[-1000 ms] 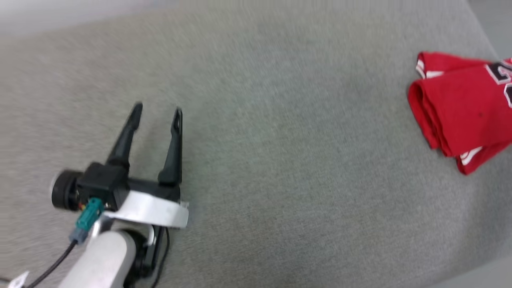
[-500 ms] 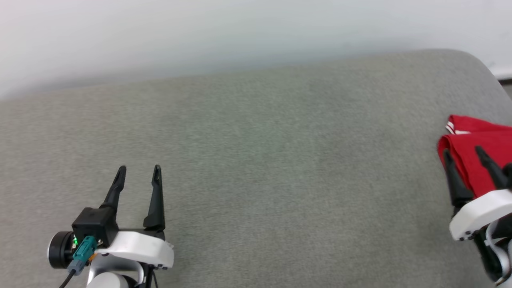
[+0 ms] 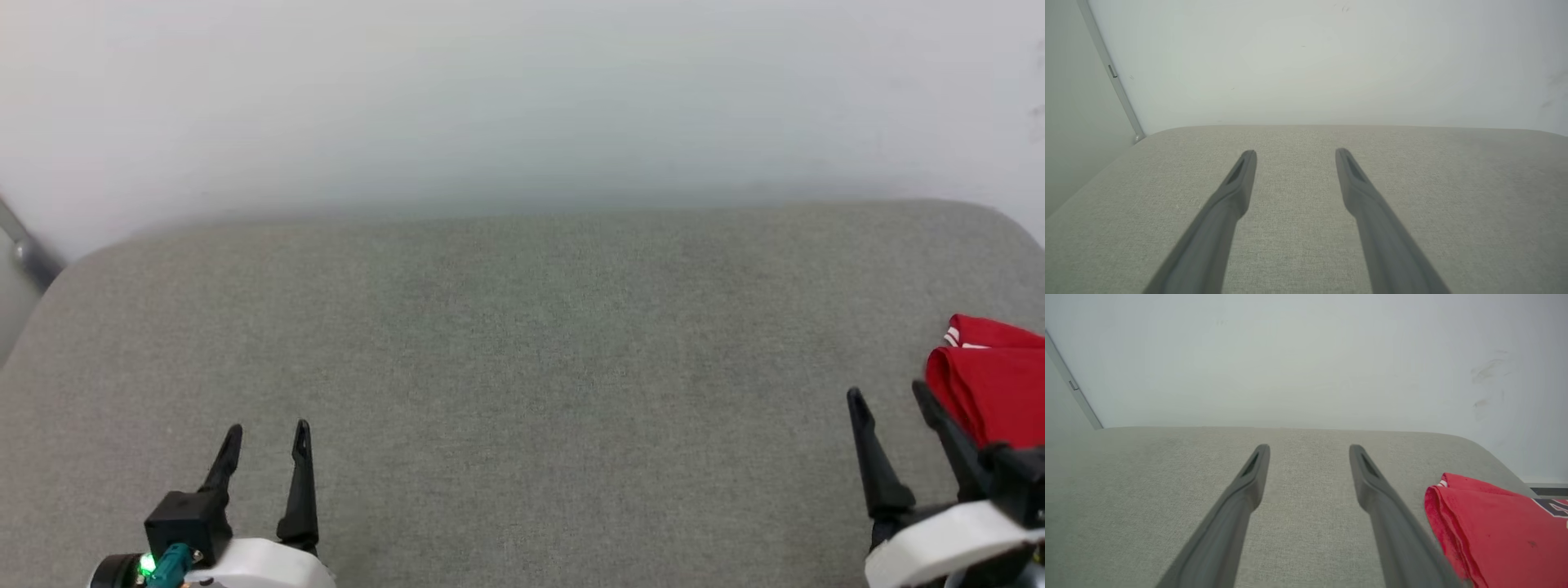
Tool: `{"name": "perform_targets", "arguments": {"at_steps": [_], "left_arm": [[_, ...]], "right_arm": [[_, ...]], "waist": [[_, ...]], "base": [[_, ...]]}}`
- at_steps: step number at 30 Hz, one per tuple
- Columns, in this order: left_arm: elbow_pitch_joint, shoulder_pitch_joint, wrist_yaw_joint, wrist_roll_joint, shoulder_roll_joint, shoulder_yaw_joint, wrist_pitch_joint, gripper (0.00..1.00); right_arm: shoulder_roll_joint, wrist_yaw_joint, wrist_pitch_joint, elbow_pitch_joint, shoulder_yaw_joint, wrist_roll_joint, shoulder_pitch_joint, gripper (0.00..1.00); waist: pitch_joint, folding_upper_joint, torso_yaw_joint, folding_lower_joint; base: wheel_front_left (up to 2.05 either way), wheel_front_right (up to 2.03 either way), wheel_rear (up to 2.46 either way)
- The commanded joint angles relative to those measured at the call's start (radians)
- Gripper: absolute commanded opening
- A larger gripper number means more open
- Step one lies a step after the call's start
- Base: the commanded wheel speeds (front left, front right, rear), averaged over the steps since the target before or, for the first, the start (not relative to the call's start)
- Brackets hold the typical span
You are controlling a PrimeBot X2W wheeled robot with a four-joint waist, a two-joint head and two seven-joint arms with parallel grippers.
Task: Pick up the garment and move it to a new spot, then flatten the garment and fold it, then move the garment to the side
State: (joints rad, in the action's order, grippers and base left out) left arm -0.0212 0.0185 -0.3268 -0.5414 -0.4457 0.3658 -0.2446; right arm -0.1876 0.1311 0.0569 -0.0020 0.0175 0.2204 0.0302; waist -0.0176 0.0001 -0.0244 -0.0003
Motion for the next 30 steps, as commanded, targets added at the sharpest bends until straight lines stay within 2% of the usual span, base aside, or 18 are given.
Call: {"name": "perform_targets", "arguments": {"at_steps": [1, 9, 30], "left_arm": [[0.0, 0.018, -0.003, -0.004, 0.003, 0.004, 0.0, 1.0], [0.001, 0.037, -0.008, -0.015, 0.001, 0.006, 0.006, 1.0], [-0.009, 0.016, 0.0, -0.025, -0.005, 0.009, 0.006, 1.0]], "right_arm": [[0.026, -0.001, -0.008, -0.034, 0.009, -0.008, 0.046, 1.0], [0.087, -0.001, -0.032, -0.112, 0.032, -0.035, 0.128, 1.0], [0.103, -0.001, -0.04, -0.126, 0.036, -0.048, 0.117, 1.0]], "waist": [[-0.017, -0.0001, -0.001, 0.0003], [-0.036, -0.0001, -0.012, 0.0003], [-0.032, -0.0001, -0.017, 0.0003]], "base": [[0.0, 0.0, 0.0], [0.0, 0.0, 0.0], [0.0, 0.0, 0.0]]}}
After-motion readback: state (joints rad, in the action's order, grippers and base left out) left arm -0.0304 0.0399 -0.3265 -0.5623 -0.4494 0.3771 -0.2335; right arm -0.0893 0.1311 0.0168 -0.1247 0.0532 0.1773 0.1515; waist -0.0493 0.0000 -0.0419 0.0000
